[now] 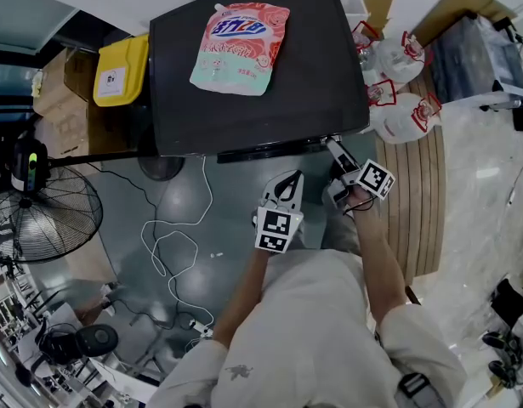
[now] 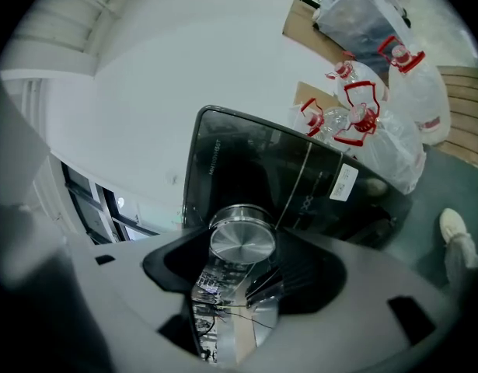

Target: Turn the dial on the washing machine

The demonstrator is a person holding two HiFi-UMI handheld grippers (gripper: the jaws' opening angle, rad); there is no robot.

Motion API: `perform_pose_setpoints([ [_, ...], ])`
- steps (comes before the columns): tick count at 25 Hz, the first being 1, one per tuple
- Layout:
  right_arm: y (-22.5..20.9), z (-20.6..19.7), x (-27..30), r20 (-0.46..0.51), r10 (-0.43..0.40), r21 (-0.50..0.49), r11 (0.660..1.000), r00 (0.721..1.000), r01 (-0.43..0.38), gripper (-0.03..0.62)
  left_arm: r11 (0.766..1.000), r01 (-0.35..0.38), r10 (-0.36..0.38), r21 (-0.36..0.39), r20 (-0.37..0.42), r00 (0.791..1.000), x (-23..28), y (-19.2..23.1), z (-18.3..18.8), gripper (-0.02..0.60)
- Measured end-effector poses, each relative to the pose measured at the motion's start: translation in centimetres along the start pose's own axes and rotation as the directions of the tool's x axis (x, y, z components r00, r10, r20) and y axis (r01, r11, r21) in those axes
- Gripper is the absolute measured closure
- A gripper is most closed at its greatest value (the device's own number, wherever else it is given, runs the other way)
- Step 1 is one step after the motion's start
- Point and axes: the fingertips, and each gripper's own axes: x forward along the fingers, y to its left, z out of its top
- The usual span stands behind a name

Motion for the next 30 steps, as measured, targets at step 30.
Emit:
perform_pose_setpoints([
  [30,-0.38,0.03,0.11,0.110,0.075,0.273,0.957,0.991,-0.103,0.318,1.000,0.020,-0.020,-0.005,-0.030,0.999,0.62,0.29,-0.83,0.569],
])
